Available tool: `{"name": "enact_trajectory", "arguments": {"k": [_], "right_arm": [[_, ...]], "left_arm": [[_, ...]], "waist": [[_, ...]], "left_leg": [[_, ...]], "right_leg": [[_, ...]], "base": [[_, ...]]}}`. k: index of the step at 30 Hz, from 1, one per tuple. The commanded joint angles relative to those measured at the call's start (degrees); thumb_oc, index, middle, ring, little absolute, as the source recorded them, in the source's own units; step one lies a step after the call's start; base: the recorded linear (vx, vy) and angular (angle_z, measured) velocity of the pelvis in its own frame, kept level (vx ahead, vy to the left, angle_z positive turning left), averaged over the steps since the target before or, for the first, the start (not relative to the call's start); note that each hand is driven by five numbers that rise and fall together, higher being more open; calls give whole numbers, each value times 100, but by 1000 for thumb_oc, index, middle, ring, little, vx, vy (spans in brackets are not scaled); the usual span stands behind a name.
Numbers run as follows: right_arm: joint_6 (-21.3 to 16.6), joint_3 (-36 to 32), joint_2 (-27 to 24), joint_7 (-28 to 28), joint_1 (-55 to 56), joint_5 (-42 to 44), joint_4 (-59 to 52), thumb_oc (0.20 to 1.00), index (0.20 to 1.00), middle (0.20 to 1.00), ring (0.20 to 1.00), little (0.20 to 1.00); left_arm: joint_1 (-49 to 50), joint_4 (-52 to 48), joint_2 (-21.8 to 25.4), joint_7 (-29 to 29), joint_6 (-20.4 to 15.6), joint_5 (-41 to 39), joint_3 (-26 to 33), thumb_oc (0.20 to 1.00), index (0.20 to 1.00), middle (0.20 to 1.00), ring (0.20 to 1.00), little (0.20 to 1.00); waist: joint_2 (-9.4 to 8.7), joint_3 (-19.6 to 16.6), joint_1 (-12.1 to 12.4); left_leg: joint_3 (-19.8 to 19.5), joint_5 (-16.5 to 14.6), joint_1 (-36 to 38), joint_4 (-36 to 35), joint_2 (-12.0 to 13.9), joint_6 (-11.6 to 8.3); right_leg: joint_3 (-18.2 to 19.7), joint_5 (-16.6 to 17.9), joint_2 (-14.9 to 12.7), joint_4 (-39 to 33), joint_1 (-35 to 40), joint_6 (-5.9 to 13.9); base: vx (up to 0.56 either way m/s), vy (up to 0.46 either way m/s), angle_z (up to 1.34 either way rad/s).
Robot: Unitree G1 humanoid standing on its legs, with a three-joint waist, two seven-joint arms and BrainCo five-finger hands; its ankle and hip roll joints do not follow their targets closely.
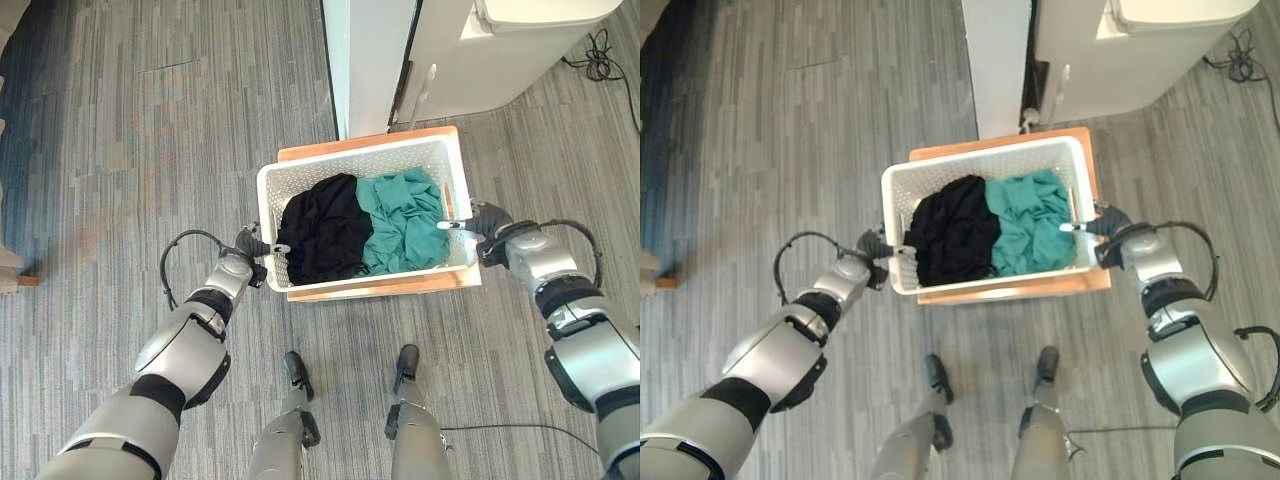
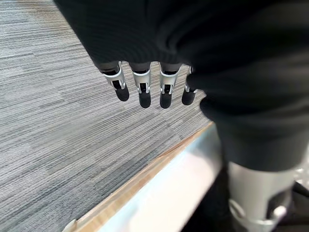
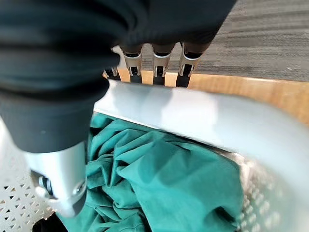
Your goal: Grab the laundry basket,head to the washer,open it,put in the laundry and shut it.
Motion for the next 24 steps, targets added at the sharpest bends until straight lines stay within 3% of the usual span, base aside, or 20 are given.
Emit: {"name": "enact_trajectory", "arguments": {"k": [1, 22, 23, 24], "right_arm": [[-204, 33, 125, -175, -706, 96, 305, 1000, 1000, 1000, 1000, 1000], [-552, -16, 141, -609, -953, 60, -154, 1000, 1000, 1000, 1000, 1000], [-584, -45, 134, -636, -927, 45, -145, 1000, 1000, 1000, 1000, 1000], [-598, -53, 125, -644, -913, 35, -140, 702, 702, 702, 702, 702]], "left_arm": [[-819, 527, 304, 172, -121, -181, -15, 1000, 1000, 1000, 1000, 1000], [-1120, 91, -98, 334, -264, -394, 25, 1000, 1000, 1000, 1000, 1000], [-1106, 86, -152, 341, -276, -407, 16, 667, 667, 667, 667, 667], [-1079, 83, -200, 341, -284, -413, 11, 200, 200, 200, 200, 200]], "waist": [[-286, 251, 69], [-183, 392, 47], [-173, 382, 55], [-167, 376, 51]], "left_leg": [[-312, 32, -114, -8, -153, -321], [-398, -44, -396, -8, -135, -350], [-403, -48, -405, -8, -137, -346], [-400, -48, -409, -8, -134, -346]], "right_leg": [[-97, 551, 194, -403, 93, 130], [136, 539, 231, -403, -264, 208], [136, 541, 230, -403, -272, 205], [142, 534, 230, -403, -274, 203]], "base": [[0, 0, 0], [7, 2, -1], [0, 0, 0], [0, 0, 0]]}}
